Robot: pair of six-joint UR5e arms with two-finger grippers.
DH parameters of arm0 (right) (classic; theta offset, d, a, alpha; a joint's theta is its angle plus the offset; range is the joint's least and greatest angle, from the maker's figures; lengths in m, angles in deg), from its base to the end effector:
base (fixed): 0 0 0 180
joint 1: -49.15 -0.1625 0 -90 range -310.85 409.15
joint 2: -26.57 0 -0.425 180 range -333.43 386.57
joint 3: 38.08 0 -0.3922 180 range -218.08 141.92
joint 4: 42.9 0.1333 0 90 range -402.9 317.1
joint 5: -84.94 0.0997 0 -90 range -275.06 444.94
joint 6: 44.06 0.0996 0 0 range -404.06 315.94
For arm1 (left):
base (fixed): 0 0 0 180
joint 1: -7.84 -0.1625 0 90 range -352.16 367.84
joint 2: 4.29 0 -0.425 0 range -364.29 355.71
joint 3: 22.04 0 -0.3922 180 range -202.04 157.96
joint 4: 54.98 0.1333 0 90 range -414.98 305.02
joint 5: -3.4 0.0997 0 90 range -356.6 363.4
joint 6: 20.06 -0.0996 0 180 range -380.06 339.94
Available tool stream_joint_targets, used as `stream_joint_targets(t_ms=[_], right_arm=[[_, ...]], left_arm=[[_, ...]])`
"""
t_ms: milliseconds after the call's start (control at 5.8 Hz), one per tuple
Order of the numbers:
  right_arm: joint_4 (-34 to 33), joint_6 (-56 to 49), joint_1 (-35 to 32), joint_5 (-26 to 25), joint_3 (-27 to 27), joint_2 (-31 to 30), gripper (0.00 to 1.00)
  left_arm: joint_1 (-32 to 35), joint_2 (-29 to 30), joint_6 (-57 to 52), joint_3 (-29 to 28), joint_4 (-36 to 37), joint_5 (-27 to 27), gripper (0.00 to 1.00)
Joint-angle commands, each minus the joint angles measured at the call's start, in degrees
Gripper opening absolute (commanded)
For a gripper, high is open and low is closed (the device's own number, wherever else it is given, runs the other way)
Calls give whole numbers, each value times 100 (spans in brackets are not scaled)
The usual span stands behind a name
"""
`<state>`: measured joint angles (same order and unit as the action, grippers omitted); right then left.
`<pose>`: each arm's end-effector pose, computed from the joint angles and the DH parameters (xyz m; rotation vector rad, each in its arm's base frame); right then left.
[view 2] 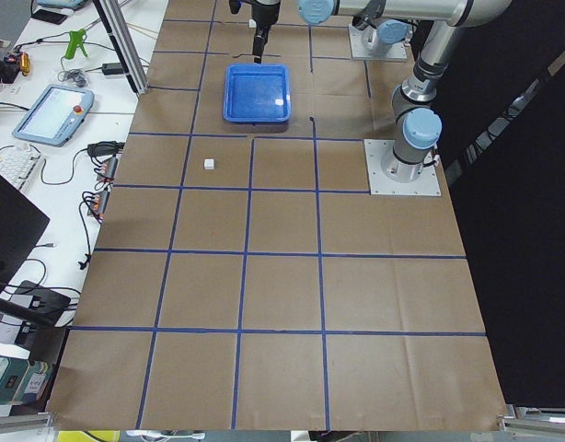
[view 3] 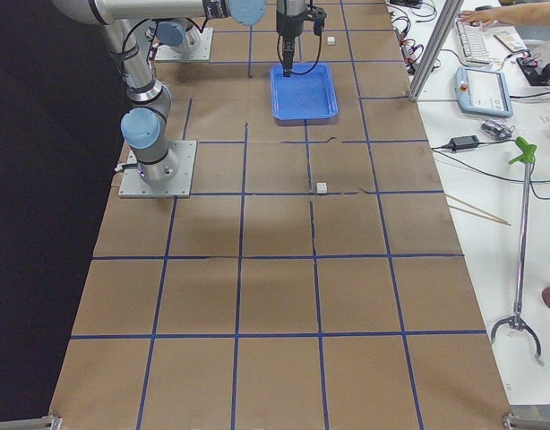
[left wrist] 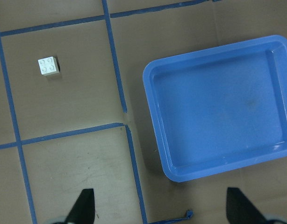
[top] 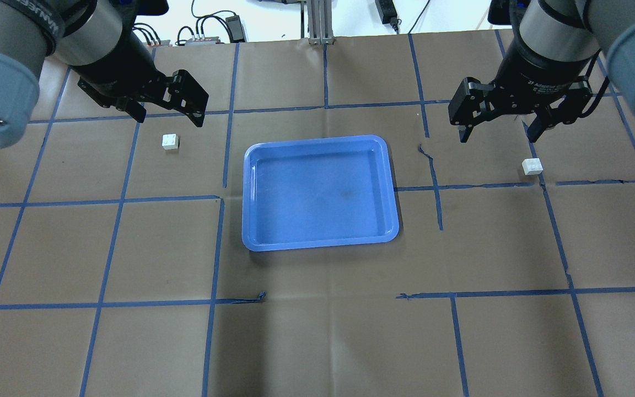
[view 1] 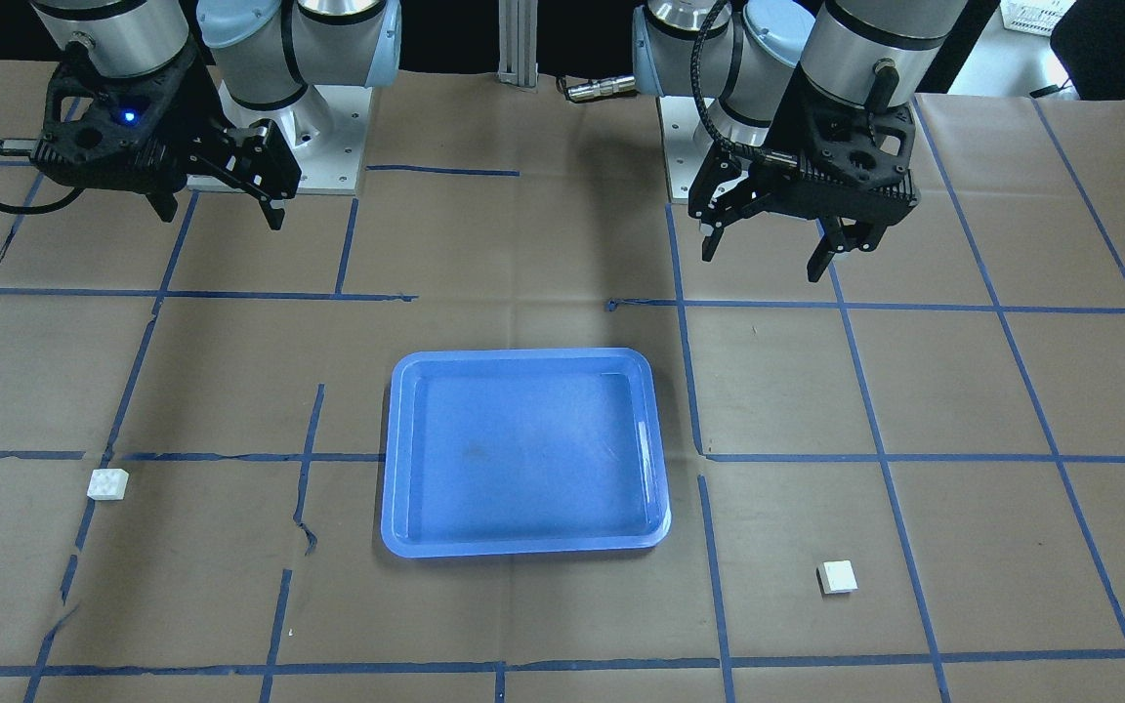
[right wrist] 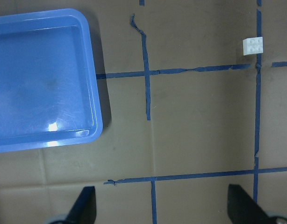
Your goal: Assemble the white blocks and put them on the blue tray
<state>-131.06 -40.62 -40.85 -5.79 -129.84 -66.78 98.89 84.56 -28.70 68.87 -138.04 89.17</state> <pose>0.1320 -0.4665 0.4976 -0.0939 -3.1273 -0.0062 -0.1497 -0.4923 0.5030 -0.2664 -3.0583 0.1997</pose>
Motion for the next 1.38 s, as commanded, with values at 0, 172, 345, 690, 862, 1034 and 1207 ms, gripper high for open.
stream_joint_targets(t_ms=[0, 172, 345, 690, 862, 1034, 1207], right_arm=[[-9, -2, 0, -32, 0, 35, 100], [-18, -2, 0, 2, 0, 44, 100], [-26, -2, 0, 37, 0, 44, 100], [-18, -428, 0, 29, 9, 44, 100], [-18, -1320, 0, 38, 0, 62, 100], [-18, -2069, 26, 38, 9, 62, 100], [-9, -3024, 61, 3, 0, 70, 100]], left_arm=[[-69, 9, -41, -20, -17, -8, 99], [-140, 9, -346, 14, -17, -8, 99], [-288, 18, -810, 32, -17, -60, 99], [-666, 219, -2159, 41, 61, -43, 99], [-798, 359, -3239, -81, 71, -43, 99], [-973, 604, -4807, -4, 106, -26, 99], [-1114, 903, -6180, -133, 141, 9, 99]])
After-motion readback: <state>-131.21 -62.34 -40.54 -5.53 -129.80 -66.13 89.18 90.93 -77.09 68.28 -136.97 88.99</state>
